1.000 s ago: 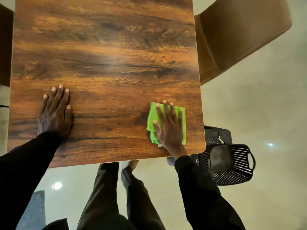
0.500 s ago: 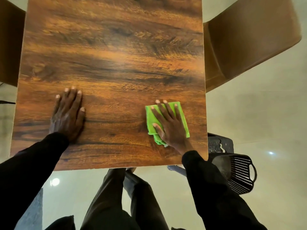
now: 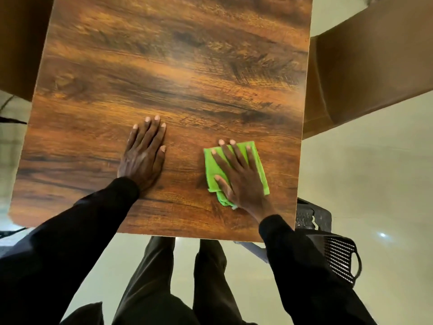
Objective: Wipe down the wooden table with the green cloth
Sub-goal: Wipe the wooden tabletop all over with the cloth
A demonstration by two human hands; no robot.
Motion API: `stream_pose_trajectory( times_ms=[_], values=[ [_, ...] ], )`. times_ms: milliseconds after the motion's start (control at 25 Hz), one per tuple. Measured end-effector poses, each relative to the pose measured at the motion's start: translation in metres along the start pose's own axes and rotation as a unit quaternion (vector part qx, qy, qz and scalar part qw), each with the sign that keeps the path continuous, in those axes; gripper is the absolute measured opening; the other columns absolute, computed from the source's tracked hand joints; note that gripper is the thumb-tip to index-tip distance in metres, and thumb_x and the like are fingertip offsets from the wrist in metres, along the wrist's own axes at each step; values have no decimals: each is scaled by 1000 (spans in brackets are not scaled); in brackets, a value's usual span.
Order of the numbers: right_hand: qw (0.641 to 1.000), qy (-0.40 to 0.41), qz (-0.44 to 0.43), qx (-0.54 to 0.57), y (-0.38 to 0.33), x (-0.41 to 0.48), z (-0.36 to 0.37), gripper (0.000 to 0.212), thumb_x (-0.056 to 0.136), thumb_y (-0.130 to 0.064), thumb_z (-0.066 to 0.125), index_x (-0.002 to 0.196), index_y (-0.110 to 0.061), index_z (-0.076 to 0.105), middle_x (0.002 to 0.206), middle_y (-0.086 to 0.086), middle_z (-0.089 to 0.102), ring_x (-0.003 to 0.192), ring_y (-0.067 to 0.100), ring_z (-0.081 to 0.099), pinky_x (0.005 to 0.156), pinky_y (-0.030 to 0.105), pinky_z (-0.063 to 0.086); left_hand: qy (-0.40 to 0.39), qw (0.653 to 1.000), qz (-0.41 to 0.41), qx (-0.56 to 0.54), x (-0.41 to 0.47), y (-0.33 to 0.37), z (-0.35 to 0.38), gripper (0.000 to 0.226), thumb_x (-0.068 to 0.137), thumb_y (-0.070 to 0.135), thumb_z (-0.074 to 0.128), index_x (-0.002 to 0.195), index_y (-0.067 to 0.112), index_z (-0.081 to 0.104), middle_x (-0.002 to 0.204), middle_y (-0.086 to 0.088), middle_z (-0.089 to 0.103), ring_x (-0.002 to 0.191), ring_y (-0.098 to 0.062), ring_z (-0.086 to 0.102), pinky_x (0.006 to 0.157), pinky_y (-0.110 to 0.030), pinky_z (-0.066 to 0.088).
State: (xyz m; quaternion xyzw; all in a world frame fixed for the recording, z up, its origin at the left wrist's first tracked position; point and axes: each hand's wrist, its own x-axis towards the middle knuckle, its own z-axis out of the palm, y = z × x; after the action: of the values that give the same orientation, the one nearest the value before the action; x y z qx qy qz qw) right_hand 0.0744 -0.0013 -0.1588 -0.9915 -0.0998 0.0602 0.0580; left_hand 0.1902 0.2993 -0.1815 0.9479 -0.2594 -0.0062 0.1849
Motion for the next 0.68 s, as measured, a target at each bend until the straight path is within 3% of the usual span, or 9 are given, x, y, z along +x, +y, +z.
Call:
stream_pose_trajectory(
  times_ms=[120, 240, 360, 480, 680],
  values=[
    [997, 13, 74, 12, 25, -4, -7, 65, 113, -49, 36, 173, -24, 30, 184, 7, 14, 171, 34, 7, 133, 67, 13, 10, 1000, -15, 12, -8, 23, 5, 58, 112, 24, 36, 166, 7, 28, 176, -14, 19, 165, -30, 15, 133, -54, 16],
    [988, 40, 147, 22, 26, 53, -14, 65, 113, -49, 34, 173, -23, 30, 183, 7, 15, 170, 34, 9, 135, 64, 8, 12, 999, -37, 16, -10, 36, 12, 58, 112, 26, 37, 166, 9, 27, 176, -12, 19, 165, -27, 13, 133, -53, 17],
    [997, 30, 60, 33, 3, 80, -11, 66, 113, -50, 36, 173, -23, 28, 184, 7, 13, 171, 34, 7, 135, 63, 5, 16, 998, -50, 24, -13, 43, 16, 58, 112, 27, 37, 167, 12, 28, 177, -9, 19, 165, -25, 13, 133, -51, 17],
    [998, 3, -47, 31, 3, 31, -1, 66, 114, -51, 37, 174, -25, 26, 184, 4, 10, 171, 31, 4, 134, 65, 11, 15, 998, -49, 25, -18, 50, 16, 57, 112, 27, 37, 167, 12, 28, 177, -8, 19, 165, -25, 13, 133, -50, 18],
    [996, 12, 90, 18, 62, -12, -9, 67, 115, -57, 21, 173, -25, 28, 184, 3, 13, 171, 31, 8, 136, 63, 8, 2, 997, -65, 35, -27, 60, 17, 57, 114, 30, 31, 168, 13, 22, 178, -6, 14, 166, -23, 8, 134, -48, 15]
  ],
)
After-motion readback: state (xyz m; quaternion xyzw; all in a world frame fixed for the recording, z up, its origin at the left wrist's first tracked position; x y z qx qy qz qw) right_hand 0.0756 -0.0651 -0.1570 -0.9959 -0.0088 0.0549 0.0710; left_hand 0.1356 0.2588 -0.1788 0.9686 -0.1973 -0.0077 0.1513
